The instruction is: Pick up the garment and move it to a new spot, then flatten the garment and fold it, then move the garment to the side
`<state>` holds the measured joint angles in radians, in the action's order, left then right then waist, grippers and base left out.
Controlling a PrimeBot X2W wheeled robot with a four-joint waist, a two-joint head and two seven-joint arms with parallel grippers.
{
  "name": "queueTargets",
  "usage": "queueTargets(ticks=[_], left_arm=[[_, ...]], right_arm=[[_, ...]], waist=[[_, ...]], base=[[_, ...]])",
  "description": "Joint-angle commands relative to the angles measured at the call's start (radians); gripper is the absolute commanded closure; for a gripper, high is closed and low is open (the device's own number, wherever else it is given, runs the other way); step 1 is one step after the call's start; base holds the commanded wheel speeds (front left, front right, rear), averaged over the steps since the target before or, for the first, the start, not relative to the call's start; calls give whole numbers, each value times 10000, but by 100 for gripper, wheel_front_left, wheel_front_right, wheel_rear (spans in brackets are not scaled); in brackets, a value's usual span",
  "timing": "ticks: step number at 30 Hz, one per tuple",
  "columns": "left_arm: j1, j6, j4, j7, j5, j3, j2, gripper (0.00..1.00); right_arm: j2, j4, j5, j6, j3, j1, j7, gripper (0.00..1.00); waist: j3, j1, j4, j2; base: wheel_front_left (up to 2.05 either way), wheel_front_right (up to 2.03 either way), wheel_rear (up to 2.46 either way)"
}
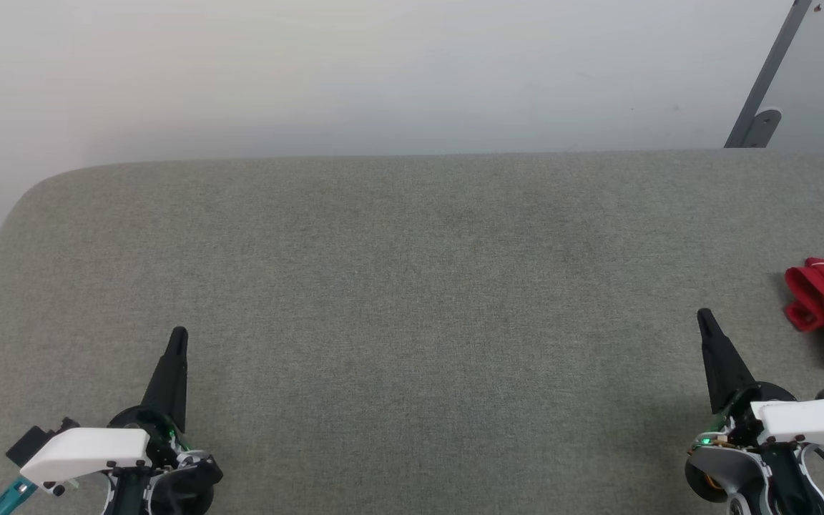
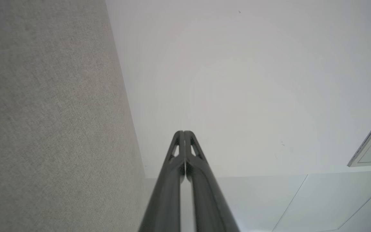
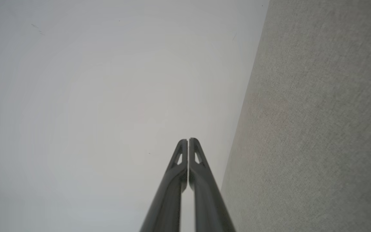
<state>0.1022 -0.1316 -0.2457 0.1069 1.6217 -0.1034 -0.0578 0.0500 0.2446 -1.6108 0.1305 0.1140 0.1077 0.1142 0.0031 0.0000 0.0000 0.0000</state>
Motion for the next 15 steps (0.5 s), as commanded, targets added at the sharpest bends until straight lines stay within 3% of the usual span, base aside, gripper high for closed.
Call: queueTargets(ticks=[1, 15], left_arm=[[132, 18, 2, 34, -31, -42, 26, 100], [135, 18, 3, 53, -51, -64, 44, 100]], right_arm=[[-16, 22, -39, 4, 6, 36, 18, 100], [-15, 22, -40, 4, 4, 36, 17, 100]], waist=[[0, 0, 0, 0], [0, 0, 0, 0]], base=[[0, 0, 0], [0, 0, 0]])
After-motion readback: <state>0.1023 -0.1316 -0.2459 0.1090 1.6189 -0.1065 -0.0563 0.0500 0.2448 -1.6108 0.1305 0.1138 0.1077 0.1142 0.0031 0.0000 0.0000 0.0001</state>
